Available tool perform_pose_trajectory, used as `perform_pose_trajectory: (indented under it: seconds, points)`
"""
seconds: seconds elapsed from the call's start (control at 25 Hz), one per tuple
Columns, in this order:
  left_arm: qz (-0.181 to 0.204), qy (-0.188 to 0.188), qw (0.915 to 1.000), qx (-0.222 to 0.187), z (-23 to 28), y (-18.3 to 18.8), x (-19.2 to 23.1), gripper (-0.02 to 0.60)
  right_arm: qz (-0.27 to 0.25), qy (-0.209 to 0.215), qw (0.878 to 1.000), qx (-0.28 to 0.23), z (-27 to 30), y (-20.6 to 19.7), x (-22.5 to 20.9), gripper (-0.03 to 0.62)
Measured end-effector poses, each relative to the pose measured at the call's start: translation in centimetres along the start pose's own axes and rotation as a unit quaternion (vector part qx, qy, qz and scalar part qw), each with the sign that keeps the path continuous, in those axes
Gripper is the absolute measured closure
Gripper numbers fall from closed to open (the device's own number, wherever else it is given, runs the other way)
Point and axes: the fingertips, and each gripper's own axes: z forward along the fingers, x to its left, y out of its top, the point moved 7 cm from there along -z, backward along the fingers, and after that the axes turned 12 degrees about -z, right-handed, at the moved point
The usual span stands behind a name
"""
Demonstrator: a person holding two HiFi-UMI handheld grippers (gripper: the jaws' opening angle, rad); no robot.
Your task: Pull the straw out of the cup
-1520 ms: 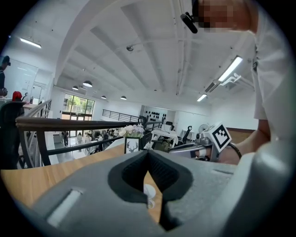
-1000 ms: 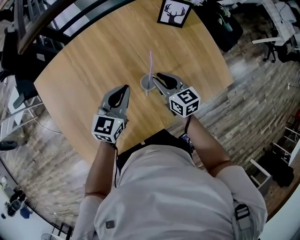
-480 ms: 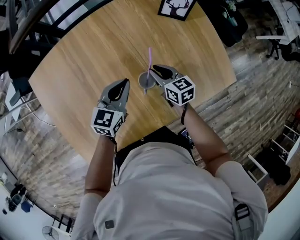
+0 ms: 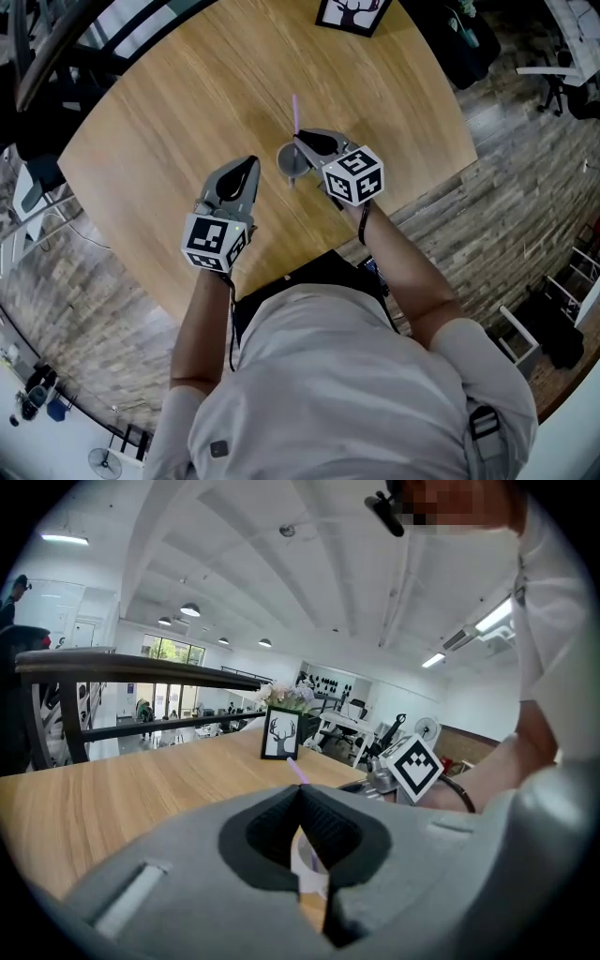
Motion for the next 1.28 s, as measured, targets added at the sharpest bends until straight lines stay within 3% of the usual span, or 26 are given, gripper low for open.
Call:
perform_pose_trajectory:
  seconds: [0.48, 0.84, 1.28]
  points:
    - [0.004, 0.0, 0.9999, -0.015, -2.4, -0.3, -1.0, 0.577, -0.019, -0.01, 0.999, -0.024, -1.8, 1.4, 1.9, 0.551]
    - [0.014, -0.011, 0.999, -0.041, -7.0, -0.1, -2.4, 0.577, -0.04, -0.057, 0.995, -0.075, -5.9, 4.2, 5.0, 0.551]
    - [0.045, -0.04, 0.9949, -0.081, -15.4, 0.7, -5.4, 0.577, -0.063, -0.09, 0.987, -0.12, -10.6, 6.3, 13.2, 0.551]
